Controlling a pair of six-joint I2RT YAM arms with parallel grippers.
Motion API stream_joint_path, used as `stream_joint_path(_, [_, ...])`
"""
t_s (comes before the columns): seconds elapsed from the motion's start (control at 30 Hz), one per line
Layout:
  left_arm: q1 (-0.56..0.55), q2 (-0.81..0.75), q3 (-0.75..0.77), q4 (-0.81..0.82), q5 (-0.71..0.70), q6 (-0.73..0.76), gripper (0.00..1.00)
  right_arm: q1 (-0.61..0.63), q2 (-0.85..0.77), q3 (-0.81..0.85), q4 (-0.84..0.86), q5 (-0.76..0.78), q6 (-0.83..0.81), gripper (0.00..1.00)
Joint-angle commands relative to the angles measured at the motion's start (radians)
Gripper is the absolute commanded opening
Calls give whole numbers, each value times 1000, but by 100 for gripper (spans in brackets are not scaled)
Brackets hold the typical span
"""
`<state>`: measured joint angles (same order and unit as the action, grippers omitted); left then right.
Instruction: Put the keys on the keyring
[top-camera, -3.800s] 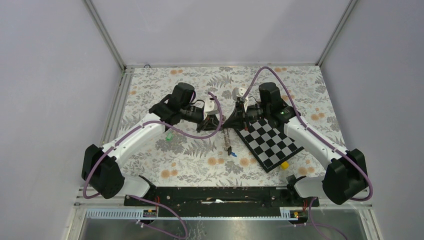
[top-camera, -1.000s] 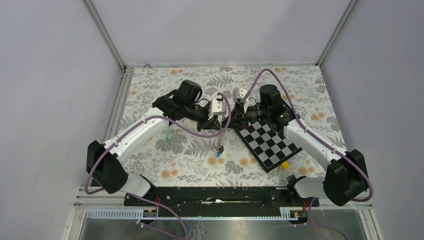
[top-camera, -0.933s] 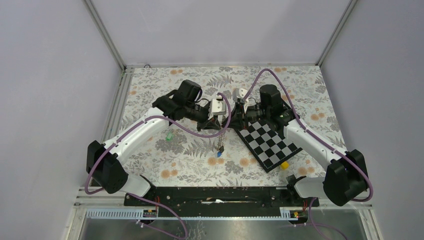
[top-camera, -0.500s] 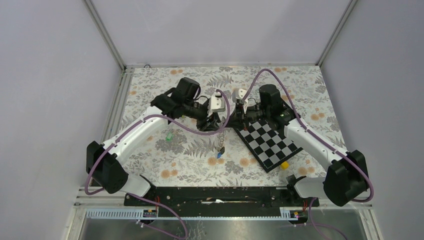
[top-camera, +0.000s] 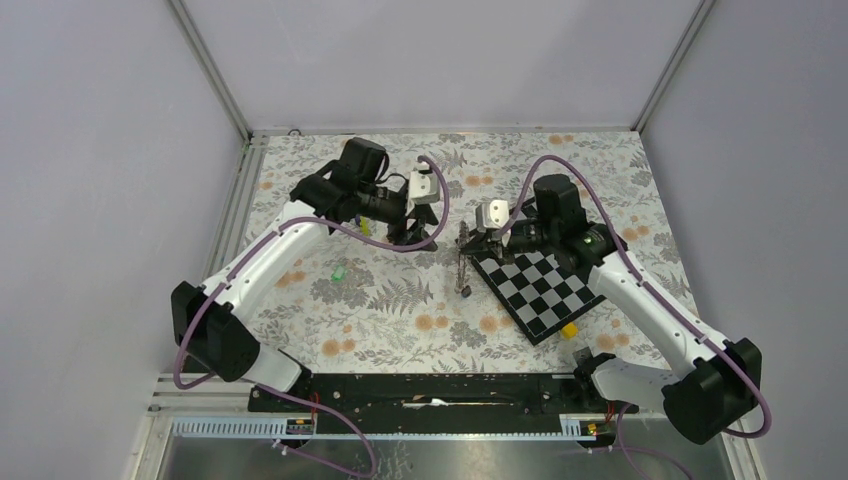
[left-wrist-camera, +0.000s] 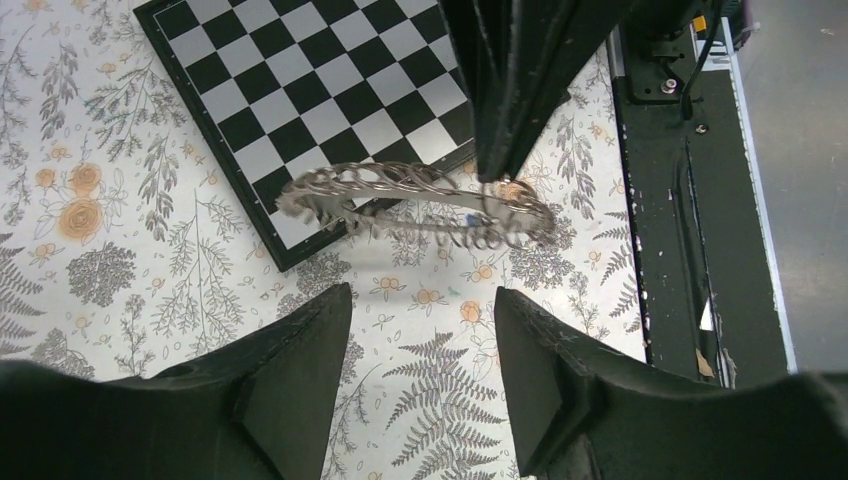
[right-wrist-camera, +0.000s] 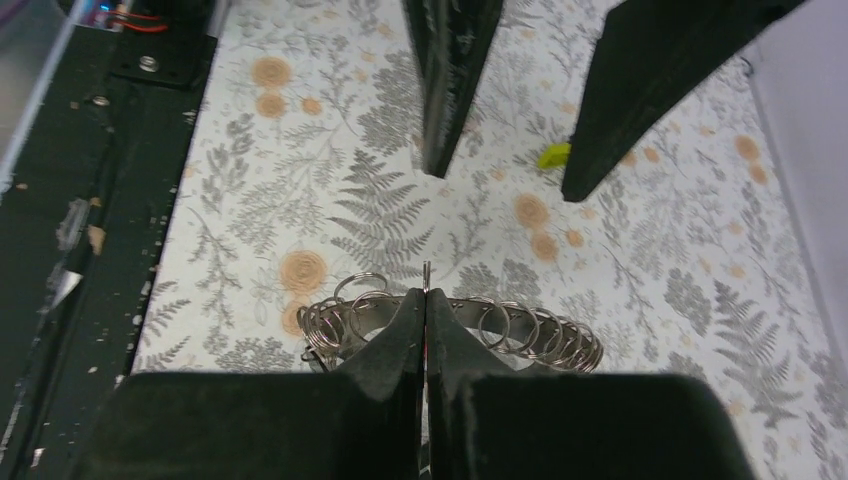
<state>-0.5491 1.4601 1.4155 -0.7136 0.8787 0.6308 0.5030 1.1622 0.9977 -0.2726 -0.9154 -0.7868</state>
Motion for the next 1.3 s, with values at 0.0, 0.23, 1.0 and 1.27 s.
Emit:
stream_joint_path(0.0, [0, 4, 43, 12, 68, 30, 60, 6, -1, 23, -16, -218, 22, 0])
stream_joint_path(0.23, [-2, -63, -16, -87, 114, 214, 57, 6, 48, 68, 0, -398, 141, 0])
stream_joint_path(1.0, [-15, -112, -130, 268, 185, -179, 34, -47, 78, -123, 887, -252, 1014, 0])
stream_joint_path(1.27, [-15, -110, -151, 311, 192, -222, 28, -47, 84, -161, 976, -232, 1065, 0])
